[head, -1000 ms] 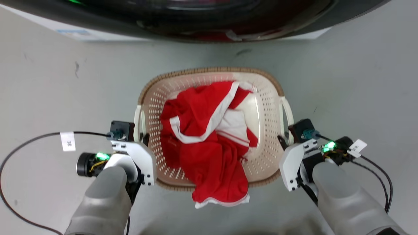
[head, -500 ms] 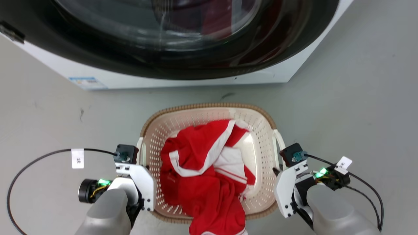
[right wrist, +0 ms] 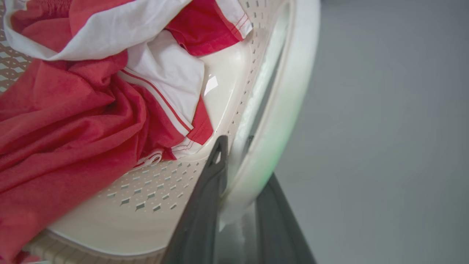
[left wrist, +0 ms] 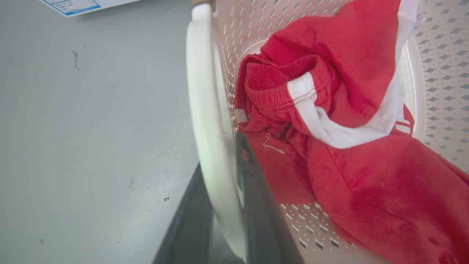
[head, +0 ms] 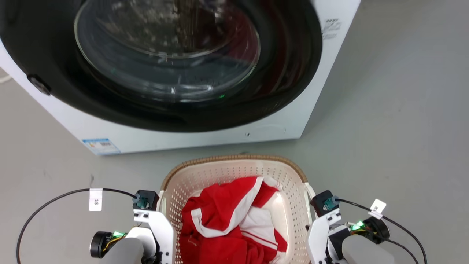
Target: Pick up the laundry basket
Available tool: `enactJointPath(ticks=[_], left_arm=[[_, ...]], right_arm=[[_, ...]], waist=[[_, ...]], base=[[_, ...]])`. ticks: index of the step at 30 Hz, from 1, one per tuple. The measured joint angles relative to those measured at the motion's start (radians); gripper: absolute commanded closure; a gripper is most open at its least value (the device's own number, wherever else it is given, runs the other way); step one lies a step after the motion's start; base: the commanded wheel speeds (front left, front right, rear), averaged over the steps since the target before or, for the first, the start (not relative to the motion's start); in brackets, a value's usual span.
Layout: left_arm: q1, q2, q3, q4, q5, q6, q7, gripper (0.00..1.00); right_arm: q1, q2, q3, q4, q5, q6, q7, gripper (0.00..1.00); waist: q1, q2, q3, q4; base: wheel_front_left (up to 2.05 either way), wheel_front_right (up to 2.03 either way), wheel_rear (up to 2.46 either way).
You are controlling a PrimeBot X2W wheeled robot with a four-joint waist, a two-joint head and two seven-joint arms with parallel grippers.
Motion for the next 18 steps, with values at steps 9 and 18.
enactJointPath(ticks=[9,18], left_arm=[[0.063,0.02,-0.08,-0.037,-0.089,0.0,0.074,1.0],[0.098,0.05,-0.15,-0.069,-0.168,0.0,0.117,1.0]], right_arm=[[0.05,0.004,0.052,0.018,0.063,0.0,0.04,1.0],[0.072,0.006,0.099,0.017,0.125,0.002,0.086,1.0]], waist=[[0.0,0.0,-0.121,-0.014],[0.0,0.0,-0.21,-0.01]], base=[[0.0,0.0,0.0],[0.0,0.0,0.0]])
